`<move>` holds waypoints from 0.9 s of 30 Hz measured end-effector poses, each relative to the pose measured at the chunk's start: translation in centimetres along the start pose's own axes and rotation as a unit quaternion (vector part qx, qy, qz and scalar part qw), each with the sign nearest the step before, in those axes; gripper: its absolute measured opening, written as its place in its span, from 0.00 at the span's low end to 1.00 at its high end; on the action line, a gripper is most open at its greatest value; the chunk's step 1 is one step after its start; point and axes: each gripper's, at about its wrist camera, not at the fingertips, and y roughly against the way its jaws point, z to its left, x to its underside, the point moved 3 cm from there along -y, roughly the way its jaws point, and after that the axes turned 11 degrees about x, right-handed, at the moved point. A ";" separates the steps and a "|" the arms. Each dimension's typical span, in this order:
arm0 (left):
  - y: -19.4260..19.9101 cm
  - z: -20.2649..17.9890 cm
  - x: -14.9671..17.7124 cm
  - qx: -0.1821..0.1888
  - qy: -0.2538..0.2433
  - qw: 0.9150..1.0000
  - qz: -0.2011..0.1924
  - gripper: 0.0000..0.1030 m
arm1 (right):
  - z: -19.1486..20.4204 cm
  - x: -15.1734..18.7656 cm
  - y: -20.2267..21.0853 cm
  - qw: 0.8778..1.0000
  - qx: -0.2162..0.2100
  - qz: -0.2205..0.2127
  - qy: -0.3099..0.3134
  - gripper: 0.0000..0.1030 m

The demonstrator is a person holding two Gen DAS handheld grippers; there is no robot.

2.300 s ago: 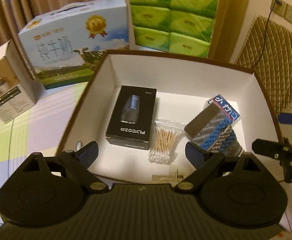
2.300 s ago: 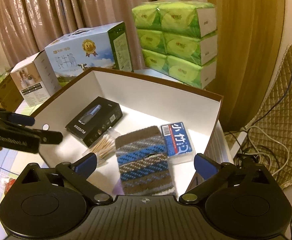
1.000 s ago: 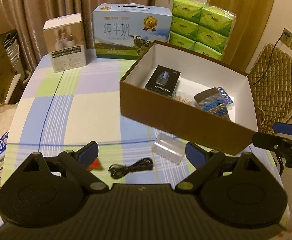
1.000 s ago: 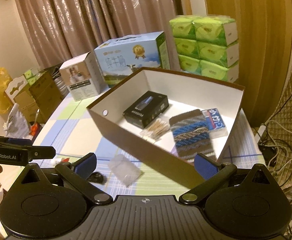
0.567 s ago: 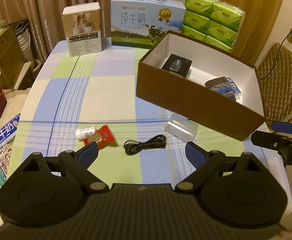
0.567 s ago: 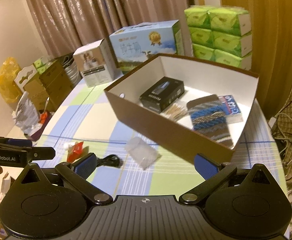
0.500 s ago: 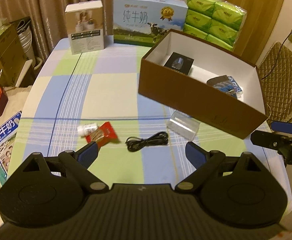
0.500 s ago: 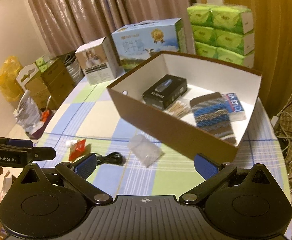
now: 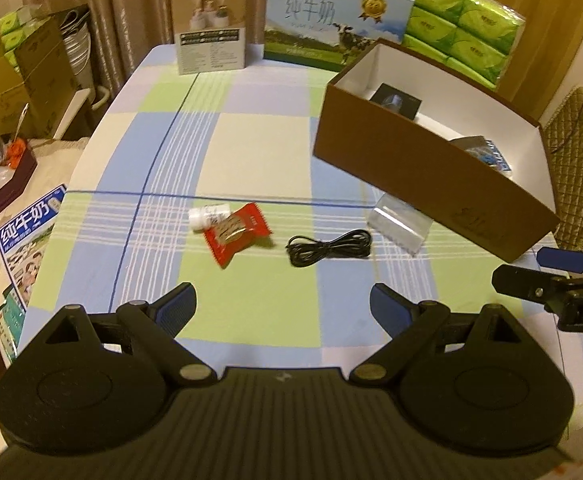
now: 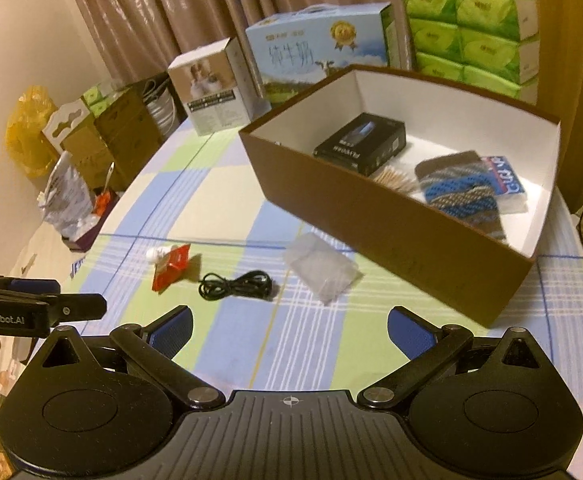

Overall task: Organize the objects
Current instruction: 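Grasp the clear plastic cup with the right tool while the left tool grasps the red candy packet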

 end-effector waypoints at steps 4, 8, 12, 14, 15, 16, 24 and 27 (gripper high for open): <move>0.0 0.5 0.4 -0.005 0.007 1.000 0.002 0.89 | 0.4 0.3 -0.9 1.000 -0.002 0.010 0.002 0.98; -0.1 0.9 0.6 -0.007 0.011 1.000 0.005 0.89 | 0.7 0.5 -1.3 1.000 -0.004 0.015 0.006 0.98; -0.4 1.4 0.6 -0.009 0.016 1.000 0.008 0.89 | 1.0 0.5 -2.1 1.000 -0.004 0.020 0.009 0.98; -0.6 1.6 0.5 -0.009 0.019 1.000 0.010 0.89 | 1.1 0.5 -2.5 1.000 -0.002 0.021 0.011 0.98; -0.8 1.7 0.5 -0.009 0.020 1.000 0.011 0.89 | 1.1 0.5 -2.7 1.000 -0.001 0.022 0.012 0.98; -0.9 1.8 0.5 -0.009 0.021 1.000 0.012 0.89 | 1.1 0.5 -2.9 1.000 -0.001 0.023 0.013 0.98; -2.2 3.2 0.2 -0.011 0.041 0.999 0.001 0.89 | 1.1 0.0 -5.0 1.000 0.010 0.012 0.015 0.98; -3.2 4.0 0.2 -0.016 0.055 0.998 -0.002 0.89 | 1.0 -0.2 -6.2 1.000 0.015 0.005 0.018 0.95</move>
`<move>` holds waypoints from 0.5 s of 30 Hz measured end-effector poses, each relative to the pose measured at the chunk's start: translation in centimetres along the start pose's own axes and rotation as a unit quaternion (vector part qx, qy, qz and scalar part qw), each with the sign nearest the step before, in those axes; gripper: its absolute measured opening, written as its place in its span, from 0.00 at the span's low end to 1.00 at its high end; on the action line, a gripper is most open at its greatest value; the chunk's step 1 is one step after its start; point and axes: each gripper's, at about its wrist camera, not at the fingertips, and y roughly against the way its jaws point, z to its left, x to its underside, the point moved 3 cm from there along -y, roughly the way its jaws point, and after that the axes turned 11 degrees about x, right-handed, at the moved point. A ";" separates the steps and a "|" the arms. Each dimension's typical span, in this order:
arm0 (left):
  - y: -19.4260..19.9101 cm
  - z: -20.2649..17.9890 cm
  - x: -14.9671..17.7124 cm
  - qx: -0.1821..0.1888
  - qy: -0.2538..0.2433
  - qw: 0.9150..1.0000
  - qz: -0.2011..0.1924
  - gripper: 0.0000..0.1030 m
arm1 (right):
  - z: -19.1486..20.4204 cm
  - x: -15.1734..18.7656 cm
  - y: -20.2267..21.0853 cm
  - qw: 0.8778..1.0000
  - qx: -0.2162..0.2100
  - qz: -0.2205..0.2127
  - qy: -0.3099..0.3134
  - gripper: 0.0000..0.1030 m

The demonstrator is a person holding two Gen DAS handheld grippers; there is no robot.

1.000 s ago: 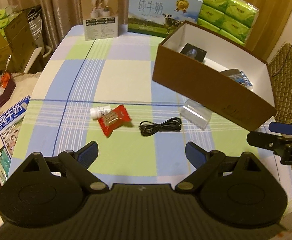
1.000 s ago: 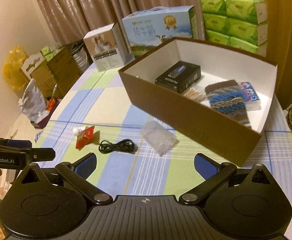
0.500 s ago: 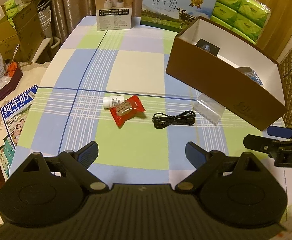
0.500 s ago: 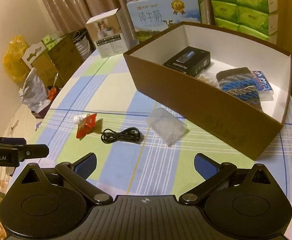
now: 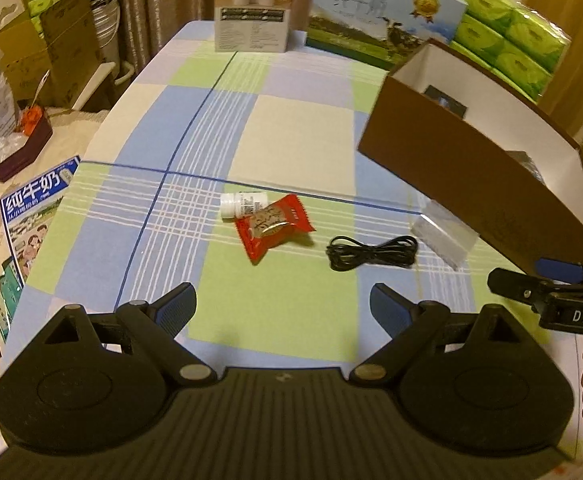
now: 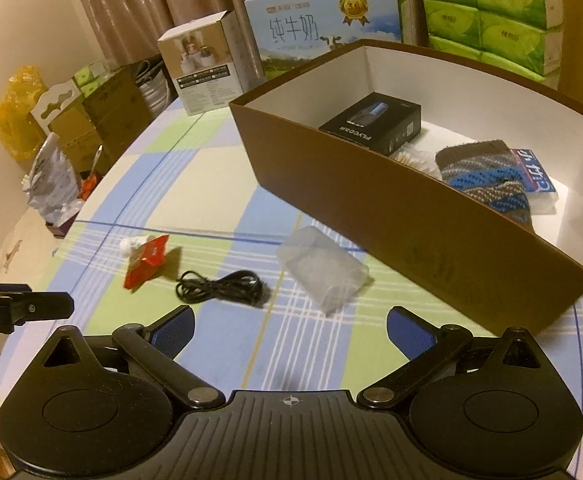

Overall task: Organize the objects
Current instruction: 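Grasp the clear plastic cup with the right tool while the left tool grasps the red candy packet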

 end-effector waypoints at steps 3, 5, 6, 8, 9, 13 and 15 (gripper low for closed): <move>-1.2 0.8 0.0 -0.002 0.013 1.000 0.000 0.89 | 0.1 -0.3 -1.3 1.000 -0.001 -0.008 0.007 0.79; -2.0 1.2 -0.1 -0.004 0.016 1.000 0.000 0.89 | 0.2 -0.6 -2.3 1.000 0.004 -0.016 0.011 0.70; -2.4 1.3 -0.2 -0.005 0.016 1.000 0.000 0.88 | 0.3 -0.7 -2.7 1.000 0.005 -0.019 0.014 0.68; -3.2 1.7 -0.4 -0.006 0.018 1.000 0.000 0.88 | 0.4 -1.0 -3.6 0.999 0.009 -0.026 0.022 0.62; -3.6 1.9 -0.6 -0.006 0.018 1.000 0.000 0.88 | 0.5 -1.1 -4.0 0.999 0.011 -0.029 0.028 0.62; -5.1 2.7 -1.3 -0.010 0.020 1.000 0.002 0.88 | 1.0 -1.3 -5.9 0.997 0.032 -0.037 0.057 0.61; -5.8 3.0 -1.7 -0.009 0.018 1.000 0.003 0.87 | 1.2 -1.3 -6.7 0.996 0.040 -0.038 0.070 0.61</move>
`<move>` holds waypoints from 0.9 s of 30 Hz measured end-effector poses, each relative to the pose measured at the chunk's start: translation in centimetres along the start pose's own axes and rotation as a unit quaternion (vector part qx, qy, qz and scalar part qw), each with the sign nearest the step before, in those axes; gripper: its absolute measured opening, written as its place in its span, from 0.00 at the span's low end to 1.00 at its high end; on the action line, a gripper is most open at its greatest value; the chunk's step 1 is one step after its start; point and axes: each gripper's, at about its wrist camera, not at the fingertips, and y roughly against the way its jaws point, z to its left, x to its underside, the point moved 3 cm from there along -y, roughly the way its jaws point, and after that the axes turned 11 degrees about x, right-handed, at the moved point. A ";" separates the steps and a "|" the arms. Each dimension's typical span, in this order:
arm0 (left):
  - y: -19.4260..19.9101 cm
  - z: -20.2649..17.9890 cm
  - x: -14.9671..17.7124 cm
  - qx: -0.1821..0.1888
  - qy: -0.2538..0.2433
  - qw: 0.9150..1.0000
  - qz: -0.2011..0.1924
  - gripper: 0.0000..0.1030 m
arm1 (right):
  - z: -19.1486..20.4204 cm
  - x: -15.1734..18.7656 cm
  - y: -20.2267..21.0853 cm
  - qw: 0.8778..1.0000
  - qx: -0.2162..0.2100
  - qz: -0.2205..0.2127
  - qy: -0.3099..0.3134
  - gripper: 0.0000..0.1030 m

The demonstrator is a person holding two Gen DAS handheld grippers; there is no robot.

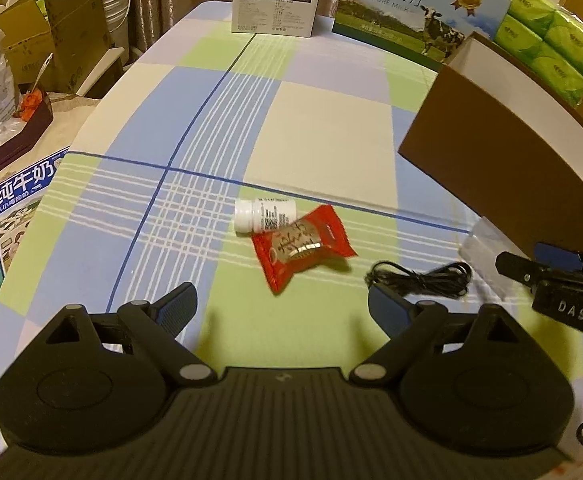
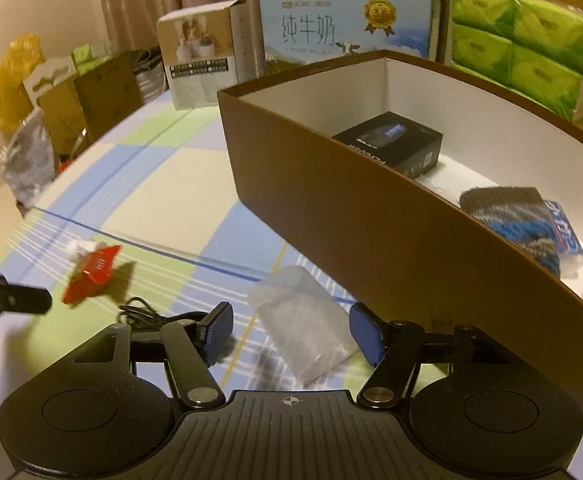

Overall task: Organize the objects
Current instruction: 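Grasp the clear plastic cup with the right tool while the left tool grasps the red candy packet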

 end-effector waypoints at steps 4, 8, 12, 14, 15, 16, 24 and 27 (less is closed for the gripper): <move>-1.3 0.4 -0.7 0.003 -0.004 1.000 0.003 0.86 | 0.6 0.2 -1.6 1.000 0.018 -0.001 0.018 0.61; -2.5 0.6 -1.1 0.008 0.001 1.000 0.008 0.85 | 0.8 0.5 -2.8 0.999 0.033 0.008 0.028 0.61; -3.4 0.5 -1.4 0.017 -0.014 1.000 0.009 0.80 | 0.9 0.8 -3.4 0.998 0.038 0.032 0.029 0.45; -3.9 0.5 -1.5 0.018 -0.038 0.999 0.008 0.77 | 0.7 0.9 -3.3 0.999 0.037 0.036 0.018 0.43; -4.2 0.5 -1.5 0.018 -0.051 0.999 0.007 0.76 | 0.5 1.0 -3.2 0.998 0.037 0.039 0.011 0.43; -4.5 0.5 -1.6 0.021 -0.064 0.998 0.006 0.74 | 0.3 0.9 -3.2 0.998 0.038 0.044 0.002 0.43; -6.0 -0.4 -1.7 0.053 -0.137 0.989 0.022 0.56 | -1.7 1.1 -2.6 0.995 0.051 0.068 -0.043 0.43; -6.7 -1.0 -1.6 0.054 -0.158 0.986 0.031 0.46 | -2.0 1.3 -2.3 0.995 0.056 0.072 -0.045 0.43</move>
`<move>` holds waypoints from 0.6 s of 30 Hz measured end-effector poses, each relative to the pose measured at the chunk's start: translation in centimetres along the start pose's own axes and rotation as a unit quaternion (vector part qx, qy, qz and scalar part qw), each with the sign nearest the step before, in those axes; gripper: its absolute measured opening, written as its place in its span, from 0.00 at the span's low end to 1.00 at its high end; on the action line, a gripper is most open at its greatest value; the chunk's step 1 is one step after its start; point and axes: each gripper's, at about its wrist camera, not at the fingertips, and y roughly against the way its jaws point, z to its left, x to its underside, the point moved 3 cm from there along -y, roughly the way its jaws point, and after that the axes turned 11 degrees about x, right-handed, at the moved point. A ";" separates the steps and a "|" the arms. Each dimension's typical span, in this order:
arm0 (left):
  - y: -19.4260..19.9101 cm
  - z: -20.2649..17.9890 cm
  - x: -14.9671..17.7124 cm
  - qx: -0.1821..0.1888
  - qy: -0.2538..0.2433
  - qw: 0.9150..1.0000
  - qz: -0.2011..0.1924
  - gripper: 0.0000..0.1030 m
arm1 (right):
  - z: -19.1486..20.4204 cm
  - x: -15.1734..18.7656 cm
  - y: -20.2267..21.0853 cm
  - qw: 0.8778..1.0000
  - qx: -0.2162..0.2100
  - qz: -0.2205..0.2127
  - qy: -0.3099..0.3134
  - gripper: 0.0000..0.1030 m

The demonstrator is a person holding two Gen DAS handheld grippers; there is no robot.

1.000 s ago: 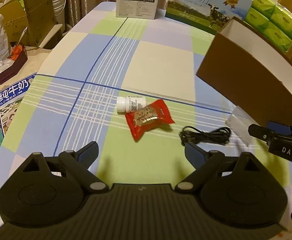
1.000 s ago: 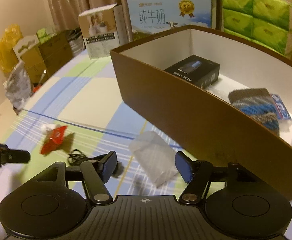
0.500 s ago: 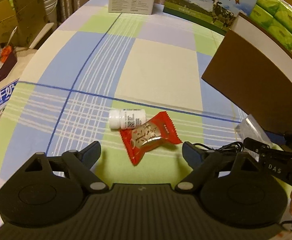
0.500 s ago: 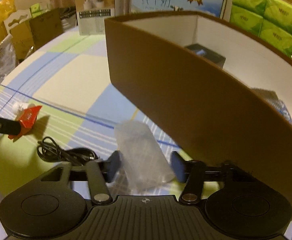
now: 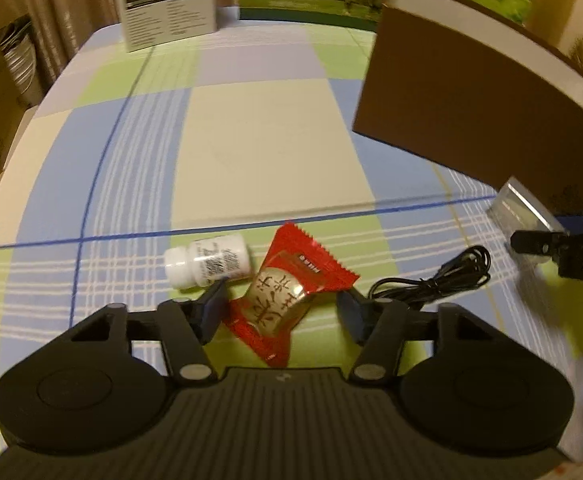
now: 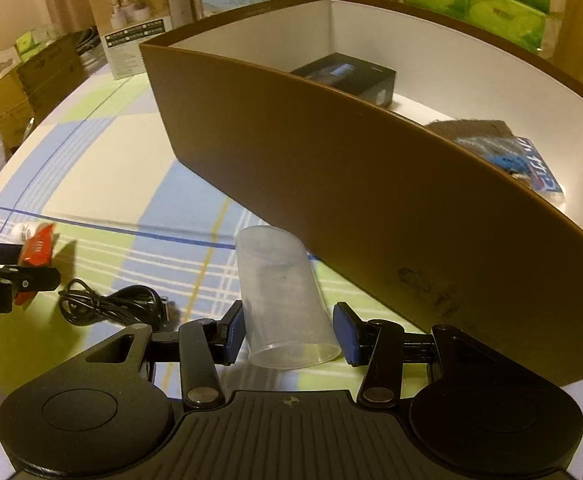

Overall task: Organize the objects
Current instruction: 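Grasp the clear plastic cup with the right tool while the left tool grasps the red candy packet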

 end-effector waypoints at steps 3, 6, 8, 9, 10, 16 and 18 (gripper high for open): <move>-0.5 -0.3 -0.1 -0.006 -0.010 1.000 0.006 0.36 | -0.1 0.1 0.1 1.000 0.001 0.000 0.001 0.43; -0.5 -0.4 -0.3 0.000 -0.001 1.000 0.011 0.34 | 0.2 0.2 0.2 1.000 0.005 -0.002 0.013 0.43; -0.3 -0.4 -0.2 0.000 0.003 1.000 0.014 0.33 | 0.4 0.2 0.0 1.000 0.008 0.002 0.024 0.43; -0.2 -0.4 -0.2 0.000 0.007 1.000 0.016 0.33 | 0.5 0.3 -0.1 1.000 0.009 0.004 0.028 0.43; -0.1 -0.4 -0.1 0.001 0.013 1.000 0.018 0.32 | 0.5 0.4 -0.1 0.999 0.009 0.003 0.032 0.42; 1.3 -0.1 0.3 0.013 0.054 0.998 0.018 0.27 | 0.4 0.9 0.7 0.999 -0.019 0.011 0.030 0.41; 1.7 -0.2 0.7 0.009 0.058 0.998 0.022 0.27 | 0.3 1.3 1.2 0.999 -0.032 0.019 0.016 0.41</move>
